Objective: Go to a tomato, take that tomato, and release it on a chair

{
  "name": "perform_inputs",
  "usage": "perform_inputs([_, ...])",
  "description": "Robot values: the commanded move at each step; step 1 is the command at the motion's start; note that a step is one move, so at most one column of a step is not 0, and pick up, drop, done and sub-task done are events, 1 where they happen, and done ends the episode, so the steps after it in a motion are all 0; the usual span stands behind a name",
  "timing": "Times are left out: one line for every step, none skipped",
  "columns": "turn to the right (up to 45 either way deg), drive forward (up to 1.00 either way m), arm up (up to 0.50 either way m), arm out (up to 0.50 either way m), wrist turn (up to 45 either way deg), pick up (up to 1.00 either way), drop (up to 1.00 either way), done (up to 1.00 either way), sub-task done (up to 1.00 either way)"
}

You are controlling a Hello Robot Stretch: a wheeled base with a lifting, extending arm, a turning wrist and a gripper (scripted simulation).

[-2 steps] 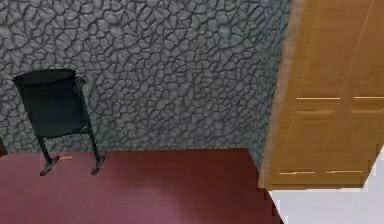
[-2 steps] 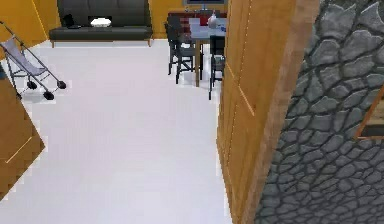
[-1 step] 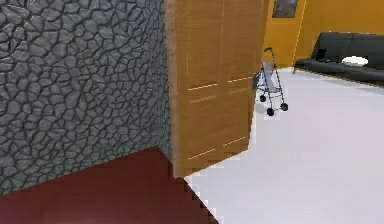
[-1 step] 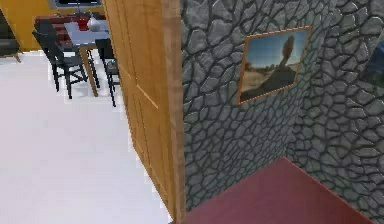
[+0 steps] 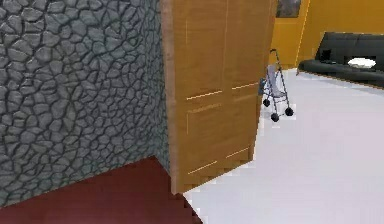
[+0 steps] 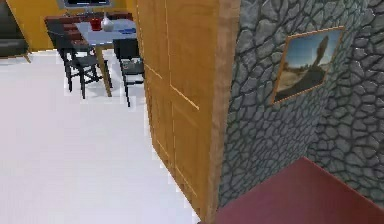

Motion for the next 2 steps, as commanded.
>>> perform_inputs([39.0,0.0,0.0,0.0,0.0,0.0,0.0,0.0,0.0])
perform_inputs([0.0,1.0,0.0,0.0,0.0,0.0,0.0,0.0,0.0])
